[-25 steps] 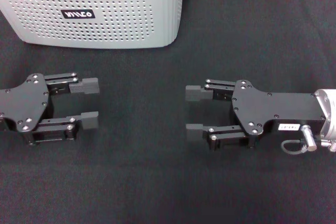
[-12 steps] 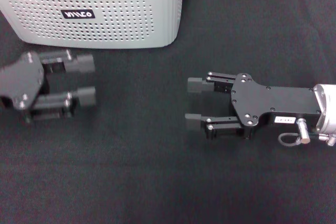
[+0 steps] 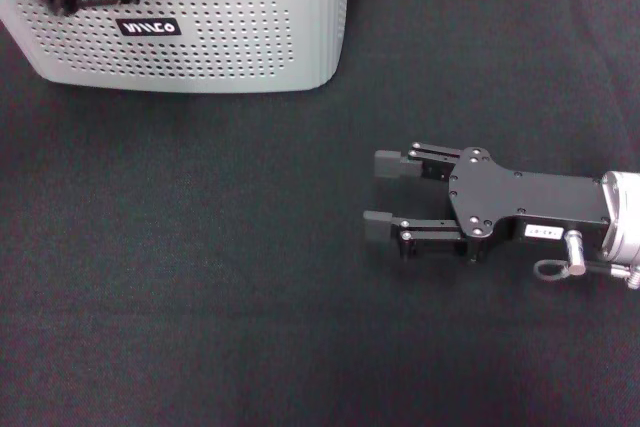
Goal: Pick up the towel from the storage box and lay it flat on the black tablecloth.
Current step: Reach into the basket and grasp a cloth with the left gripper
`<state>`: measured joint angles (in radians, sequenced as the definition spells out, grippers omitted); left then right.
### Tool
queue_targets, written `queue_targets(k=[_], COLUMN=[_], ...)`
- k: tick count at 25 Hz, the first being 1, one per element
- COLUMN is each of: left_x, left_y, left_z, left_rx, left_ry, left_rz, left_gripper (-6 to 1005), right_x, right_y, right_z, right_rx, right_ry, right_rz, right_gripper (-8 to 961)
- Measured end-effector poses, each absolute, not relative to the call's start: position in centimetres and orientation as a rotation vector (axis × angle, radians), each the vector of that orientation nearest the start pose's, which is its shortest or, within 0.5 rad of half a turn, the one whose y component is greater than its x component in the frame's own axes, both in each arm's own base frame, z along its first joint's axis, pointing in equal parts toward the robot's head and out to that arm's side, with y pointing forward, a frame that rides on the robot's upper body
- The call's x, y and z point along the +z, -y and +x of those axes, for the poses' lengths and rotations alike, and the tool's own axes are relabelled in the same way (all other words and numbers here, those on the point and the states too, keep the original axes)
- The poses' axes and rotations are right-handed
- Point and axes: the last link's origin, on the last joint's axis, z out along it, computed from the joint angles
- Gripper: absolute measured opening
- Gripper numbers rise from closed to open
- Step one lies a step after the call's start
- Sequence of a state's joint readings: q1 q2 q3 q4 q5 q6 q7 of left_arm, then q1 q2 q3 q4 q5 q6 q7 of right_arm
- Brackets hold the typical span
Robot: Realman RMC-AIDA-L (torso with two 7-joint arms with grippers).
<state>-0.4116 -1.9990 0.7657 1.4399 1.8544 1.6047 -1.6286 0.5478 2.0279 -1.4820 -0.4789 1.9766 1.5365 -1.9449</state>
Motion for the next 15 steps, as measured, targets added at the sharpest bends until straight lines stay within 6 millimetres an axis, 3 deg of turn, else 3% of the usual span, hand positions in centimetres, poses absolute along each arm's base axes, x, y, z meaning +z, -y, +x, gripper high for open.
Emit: queue_targets(k=[1, 2, 6, 15], left_x=[15.0, 14.9, 14.3, 11.7], left_y=[-34.4, -35.3, -36.8, -41.3], left_z=[-19.0, -17.5, -16.7, -18.3], left_rx=[-0.428, -0.264, -0.104, 0.082], left_ry=[0.059, -0.010, -0.051, 0.030], left_rz=[-2.486, -2.412, -2.336, -2.268], left_gripper=[625, 623, 614, 594], right_x=[-5.2, -5.3, -5.4, -5.3], right_y=[-30.6, -30.6, -30.3, -29.6], right_z=[19.9, 20.1, 21.0, 22.5], right_rx=[1.159, 1.160, 1.169, 1.176], right_ry=[-0.438, -0.448, -0.494, -0.554], right_rz=[-2.858, -2.848, -2.803, -2.742], right_gripper=[785, 785, 785, 785])
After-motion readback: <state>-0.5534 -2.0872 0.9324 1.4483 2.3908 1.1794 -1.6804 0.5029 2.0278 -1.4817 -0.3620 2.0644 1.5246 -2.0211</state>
